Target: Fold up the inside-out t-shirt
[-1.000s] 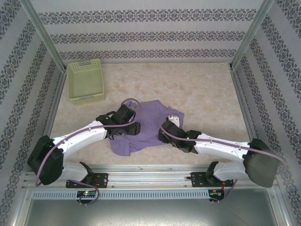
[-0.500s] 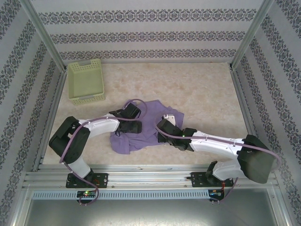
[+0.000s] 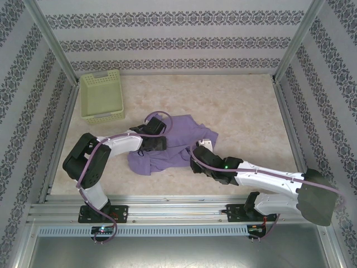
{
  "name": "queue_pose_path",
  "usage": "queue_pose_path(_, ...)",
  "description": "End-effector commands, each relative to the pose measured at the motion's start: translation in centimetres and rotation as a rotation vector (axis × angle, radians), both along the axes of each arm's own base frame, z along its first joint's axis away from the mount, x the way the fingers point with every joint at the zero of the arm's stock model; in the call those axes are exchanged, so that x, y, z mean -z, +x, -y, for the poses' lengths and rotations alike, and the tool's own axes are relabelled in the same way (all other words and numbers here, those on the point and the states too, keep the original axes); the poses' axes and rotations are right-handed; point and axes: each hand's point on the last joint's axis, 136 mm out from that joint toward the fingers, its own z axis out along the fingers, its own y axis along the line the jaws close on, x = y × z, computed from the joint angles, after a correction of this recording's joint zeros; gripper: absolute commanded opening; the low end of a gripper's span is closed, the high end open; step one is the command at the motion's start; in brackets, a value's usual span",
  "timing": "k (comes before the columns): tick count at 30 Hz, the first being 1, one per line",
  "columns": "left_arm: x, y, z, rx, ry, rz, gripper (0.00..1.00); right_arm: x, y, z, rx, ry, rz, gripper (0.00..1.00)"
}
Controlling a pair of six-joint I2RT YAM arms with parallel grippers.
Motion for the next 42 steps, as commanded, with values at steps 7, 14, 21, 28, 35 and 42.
queue_pose_path(7,0.7,-0.9,-0.8,-0.021,-0.009,-0.032,0.69,-0.1,3.9,-1.6,-0.031,-0.11,0.006,0.42)
queue_pose_path(14,0.6,-0.6,-0.9,-0.027,0.005,-0.028,0.7,0.7,4.7,-3.3,-0.075,-0.15,-0.037,0.31)
queue_pose_path(21,0.4,-0.2,-1.7,-0.058,0.047,-0.023,0.7,0.8,4.0,-3.2,-0.084,-0.159,-0.048,0.05)
queue_pose_path(28,0.2,0.9,-3.5,-0.126,0.126,-0.01,0.7,-2.2,1.2,-1.6,-0.094,-0.167,0.023,0.0)
queue_pose_path(35,0.3,1.8,-6.2,-0.225,0.161,0.008,0.7,-3.0,-2.1,2.8,-0.054,-0.141,0.054,0.0)
queue_pose_path(42,-1.1,1.3,-6.5,-0.252,0.14,0.047,0.68,0.3,-5.3,3.3,-0.015,0.033,-0.056,0.0)
